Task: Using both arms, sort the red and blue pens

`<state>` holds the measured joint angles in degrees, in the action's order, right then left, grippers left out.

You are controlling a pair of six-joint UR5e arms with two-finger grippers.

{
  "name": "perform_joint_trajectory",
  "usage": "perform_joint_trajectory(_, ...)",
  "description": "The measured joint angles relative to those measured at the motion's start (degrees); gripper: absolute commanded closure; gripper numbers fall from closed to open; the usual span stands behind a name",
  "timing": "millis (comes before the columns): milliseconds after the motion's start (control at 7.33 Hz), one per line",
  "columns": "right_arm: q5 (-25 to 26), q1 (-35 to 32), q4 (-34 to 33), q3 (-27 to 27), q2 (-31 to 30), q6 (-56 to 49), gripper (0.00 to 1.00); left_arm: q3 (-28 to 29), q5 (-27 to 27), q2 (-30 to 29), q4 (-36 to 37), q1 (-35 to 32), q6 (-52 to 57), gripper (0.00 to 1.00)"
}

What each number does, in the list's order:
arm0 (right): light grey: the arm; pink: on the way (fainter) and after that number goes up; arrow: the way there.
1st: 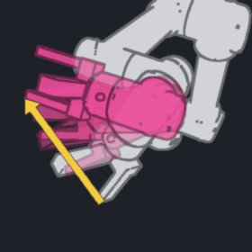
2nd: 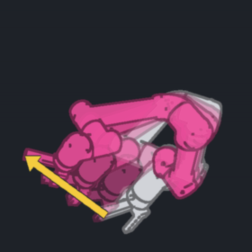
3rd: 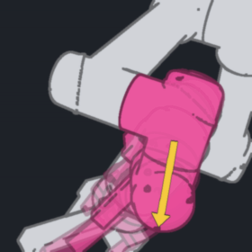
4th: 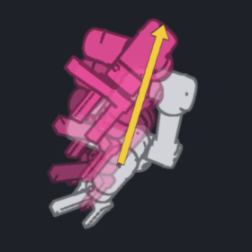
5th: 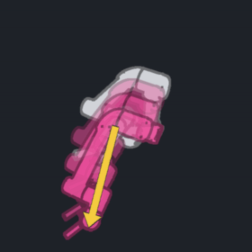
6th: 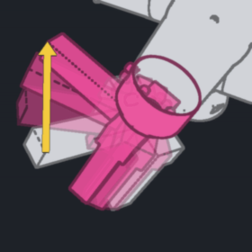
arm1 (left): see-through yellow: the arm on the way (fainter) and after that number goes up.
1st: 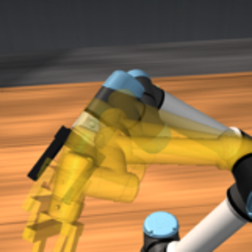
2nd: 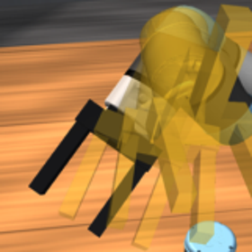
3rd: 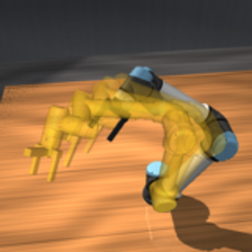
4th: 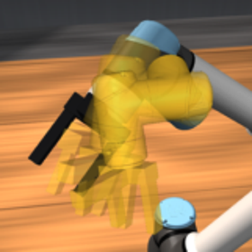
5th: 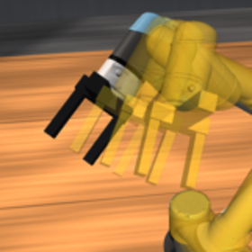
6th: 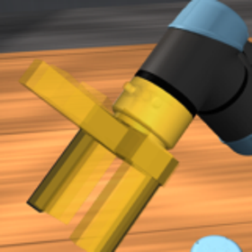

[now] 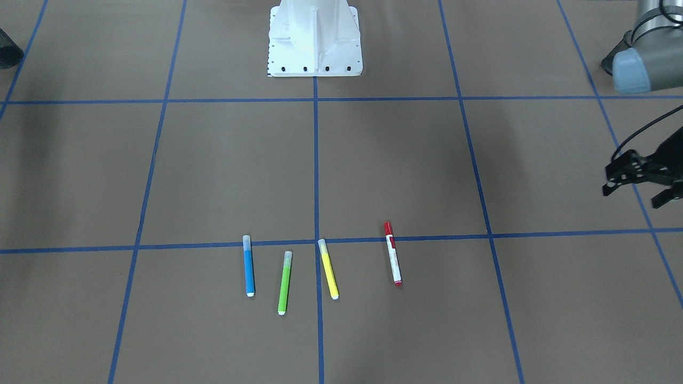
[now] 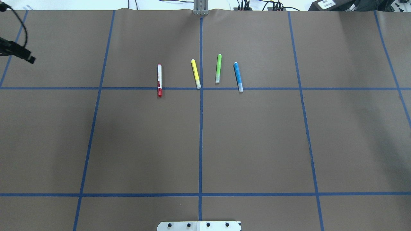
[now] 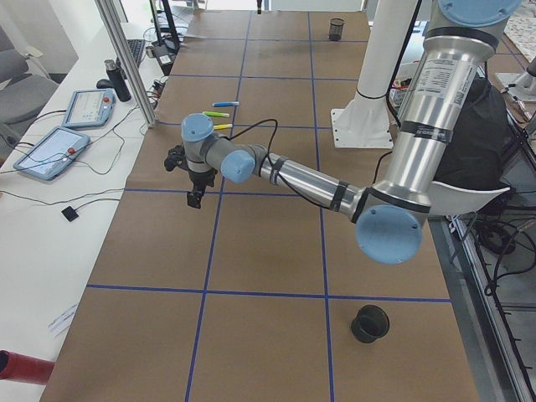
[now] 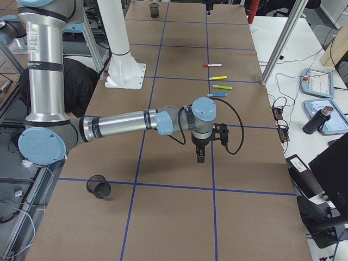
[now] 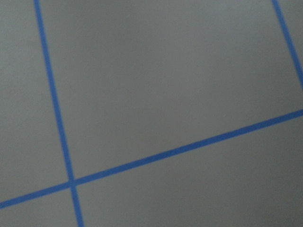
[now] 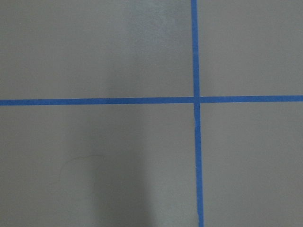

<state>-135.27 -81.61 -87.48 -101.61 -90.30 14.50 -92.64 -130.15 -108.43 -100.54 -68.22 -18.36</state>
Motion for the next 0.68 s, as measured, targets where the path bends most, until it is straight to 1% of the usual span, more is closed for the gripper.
perform_joint_trajectory(136, -0.2, 1.3, 2.8, 1.1, 0.7, 3.1, 0.0, 3.5, 0.2, -5.8, 0.2, 3.8, -3.9, 0.0)
perform_joint_trajectory(409, 0.4, 4.6, 11.0, 2.5, 0.8, 6.2, 0.0, 13.8, 0.3, -16.9, 0.2, 9.3, -7.6, 0.03)
perform_joint_trajectory(545, 0.6, 6.3, 12.2, 3.1, 2.2, 8.5, 0.0, 19.2, 0.4, -21.7, 0.2, 11.2, -9.2, 0.03)
perform_joint_trajectory(682, 0.8, 8.3, 10.7, 4.1, 5.4, 10.3, 0.0, 22.3, 0.4, -24.7, 0.0, 12.7, -11.1, 0.02)
